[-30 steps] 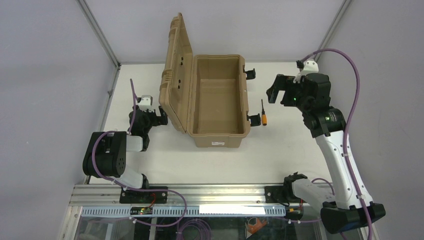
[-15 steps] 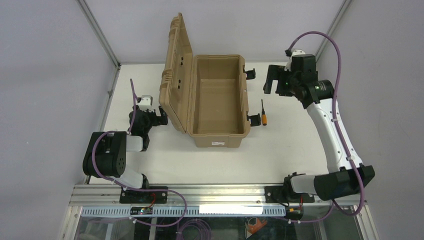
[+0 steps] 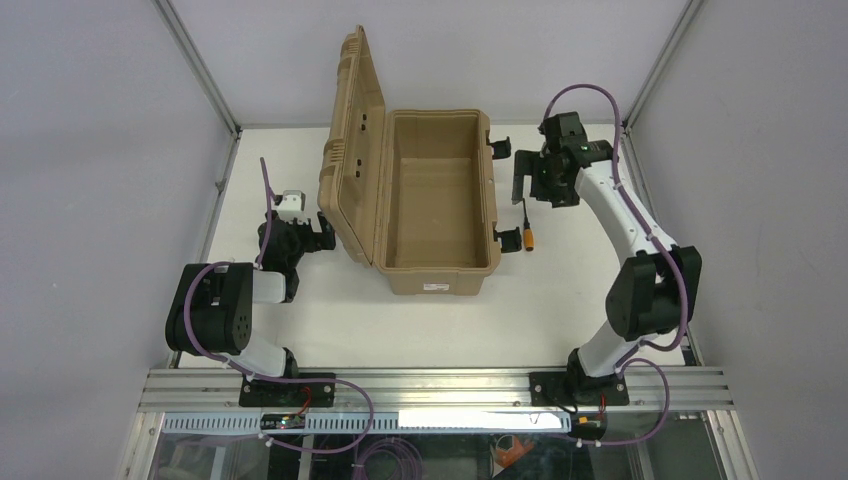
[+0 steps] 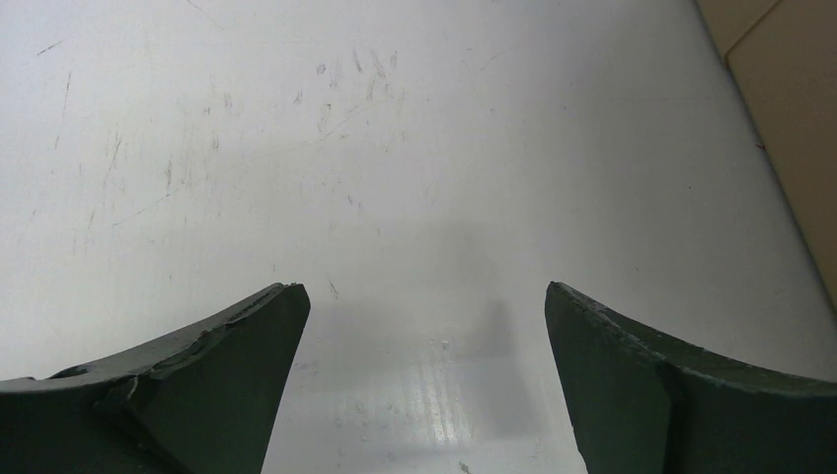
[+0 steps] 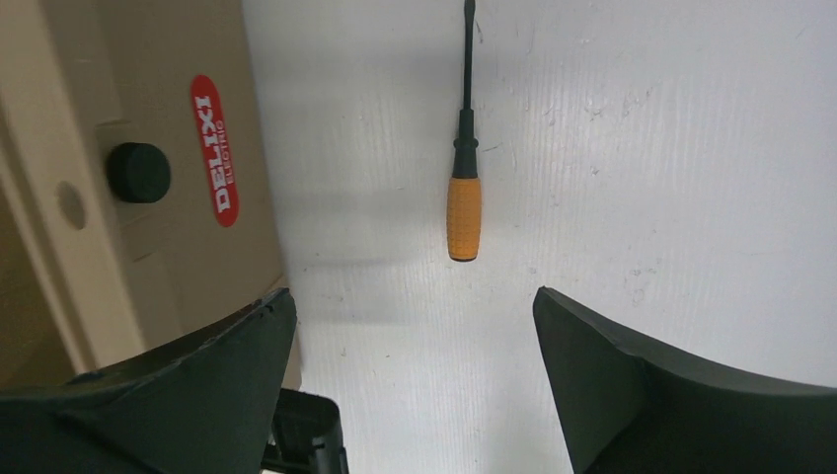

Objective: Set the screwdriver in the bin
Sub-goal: Pick up the screwdriver from the center of the board.

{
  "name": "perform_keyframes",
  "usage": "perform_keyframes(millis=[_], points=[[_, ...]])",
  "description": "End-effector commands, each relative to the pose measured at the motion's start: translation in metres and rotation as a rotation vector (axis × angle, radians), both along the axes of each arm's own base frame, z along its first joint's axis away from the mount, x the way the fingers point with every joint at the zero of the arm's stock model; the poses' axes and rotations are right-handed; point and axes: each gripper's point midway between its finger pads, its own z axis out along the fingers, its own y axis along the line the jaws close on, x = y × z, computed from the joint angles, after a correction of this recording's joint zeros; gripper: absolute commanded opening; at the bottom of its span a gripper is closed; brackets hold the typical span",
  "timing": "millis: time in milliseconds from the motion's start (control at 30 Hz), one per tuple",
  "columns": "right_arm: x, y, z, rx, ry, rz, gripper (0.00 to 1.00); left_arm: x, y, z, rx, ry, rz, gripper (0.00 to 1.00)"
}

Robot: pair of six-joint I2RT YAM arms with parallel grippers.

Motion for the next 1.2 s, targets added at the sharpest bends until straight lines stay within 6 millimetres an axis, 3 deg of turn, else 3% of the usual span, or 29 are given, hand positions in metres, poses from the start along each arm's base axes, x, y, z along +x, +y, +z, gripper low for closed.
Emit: perform_keyframes(millis=[0,567,800,1167], points=[[0.008,0.0,-0.019,-0.001,0.032,-0.022,0.93,0.006,-0.002,0.023,-0.017,-0.081,-0.013,0.99],[-0.003,-0.004,-0.106,-0.053,0.233,-0.034,0.79,0.006,-0.002,0.023,-0.017,-0.081,-0.012,0.99],[-0.002,-0.006,-0.124,-0.069,0.256,-0.036,0.73,0.006,-0.002,0.022,-0.017,-0.08,-0.014,0.99],[0.0,-0.012,-0.142,-0.111,0.284,-0.051,0.56,0.006,-0.002,0.022,-0.017,-0.08,-0.012,0.99]])
